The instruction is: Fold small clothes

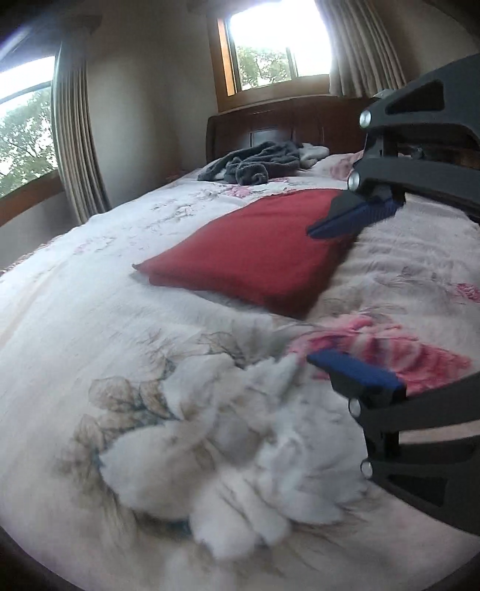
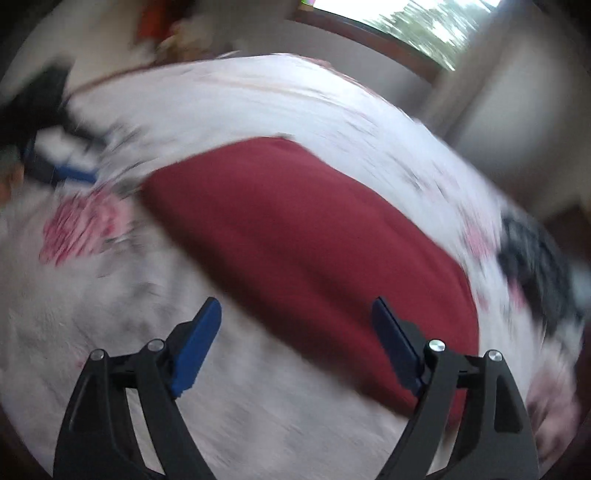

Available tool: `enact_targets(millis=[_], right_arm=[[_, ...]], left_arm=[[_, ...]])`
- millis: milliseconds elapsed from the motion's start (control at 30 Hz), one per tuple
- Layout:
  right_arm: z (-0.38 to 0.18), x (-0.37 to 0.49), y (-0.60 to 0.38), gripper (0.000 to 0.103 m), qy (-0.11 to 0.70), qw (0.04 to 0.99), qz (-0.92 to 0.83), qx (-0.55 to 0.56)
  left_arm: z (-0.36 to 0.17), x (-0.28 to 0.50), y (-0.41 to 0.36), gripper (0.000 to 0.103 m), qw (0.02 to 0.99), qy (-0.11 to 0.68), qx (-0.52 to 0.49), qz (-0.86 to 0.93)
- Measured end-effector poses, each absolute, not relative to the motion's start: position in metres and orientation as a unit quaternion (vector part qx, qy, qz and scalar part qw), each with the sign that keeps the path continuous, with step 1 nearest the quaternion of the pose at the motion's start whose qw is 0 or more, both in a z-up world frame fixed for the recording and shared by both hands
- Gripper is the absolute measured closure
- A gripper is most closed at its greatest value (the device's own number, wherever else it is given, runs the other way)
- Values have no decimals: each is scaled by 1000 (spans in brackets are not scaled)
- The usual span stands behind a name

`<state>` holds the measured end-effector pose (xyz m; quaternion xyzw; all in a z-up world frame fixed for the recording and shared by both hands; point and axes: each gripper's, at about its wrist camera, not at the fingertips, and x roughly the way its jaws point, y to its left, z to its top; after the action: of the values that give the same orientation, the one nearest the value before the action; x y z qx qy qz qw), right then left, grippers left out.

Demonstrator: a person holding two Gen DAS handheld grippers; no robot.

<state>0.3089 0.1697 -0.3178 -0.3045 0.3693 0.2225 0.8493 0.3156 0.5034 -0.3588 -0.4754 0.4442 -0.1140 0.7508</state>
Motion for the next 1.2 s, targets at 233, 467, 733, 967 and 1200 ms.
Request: enact_targets(millis=[233, 467, 733, 967, 1200], right_arm=[[-348, 277, 265, 21, 299, 808, 246, -444], [-370, 293, 298, 22, 316, 785, 245, -473], [-389, 327, 308, 22, 326, 784, 239, -472], [-394, 346, 314, 21, 323, 790, 221, -472], [-399, 345, 321, 22, 282, 792, 196, -506]], left_arm=[[-355, 313, 505, 22, 769, 423, -470, -94], [-362, 339, 527, 20, 772, 389, -493, -101], [-378, 368, 541, 20, 767, 368, -512, -116], [-385, 366, 545, 20, 760, 357, -527, -131], [-389, 361, 545, 19, 756, 348, -536, -139]])
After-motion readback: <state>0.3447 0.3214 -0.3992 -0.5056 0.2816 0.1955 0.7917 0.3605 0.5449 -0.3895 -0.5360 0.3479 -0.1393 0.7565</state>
